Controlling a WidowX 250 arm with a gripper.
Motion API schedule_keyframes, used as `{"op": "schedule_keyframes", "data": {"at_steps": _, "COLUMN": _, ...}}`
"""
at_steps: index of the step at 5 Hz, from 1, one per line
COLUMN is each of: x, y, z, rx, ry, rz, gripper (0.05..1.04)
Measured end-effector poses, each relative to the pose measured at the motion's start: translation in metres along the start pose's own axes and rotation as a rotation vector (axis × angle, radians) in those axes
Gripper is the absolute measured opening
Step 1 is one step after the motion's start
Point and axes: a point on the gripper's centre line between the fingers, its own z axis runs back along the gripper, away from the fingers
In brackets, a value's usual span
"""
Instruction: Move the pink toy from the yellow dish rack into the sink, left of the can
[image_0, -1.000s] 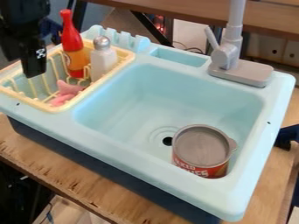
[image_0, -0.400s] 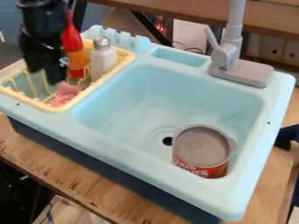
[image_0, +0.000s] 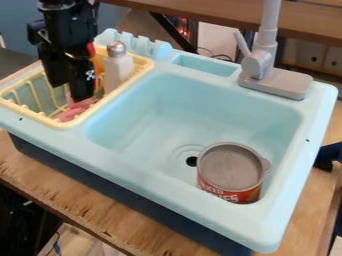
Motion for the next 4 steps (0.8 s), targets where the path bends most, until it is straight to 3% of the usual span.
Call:
{"op": "schedule_keyframes", "data": {"at_steps": 1, "x": -0.002, "y": -0.003, "z": -0.011, "rx": -0.017, "ry": 0.060, "rz": 0.016, "gripper": 1.001}}
{"op": "schedule_keyframes", "data": {"at_steps": 3, "x": -0.003, "y": -0.005, "z": -0.029, "rx": -0.014, "ry": 0.054, "rz": 0.017, "gripper": 0.945}}
{"op": "schedule_keyframes", "data": {"at_steps": 4, "x": -0.001, "y": -0.008, "z": -0.028, "rx": -0.008, "ry": 0.064, "rz": 0.012, "gripper": 0.667}}
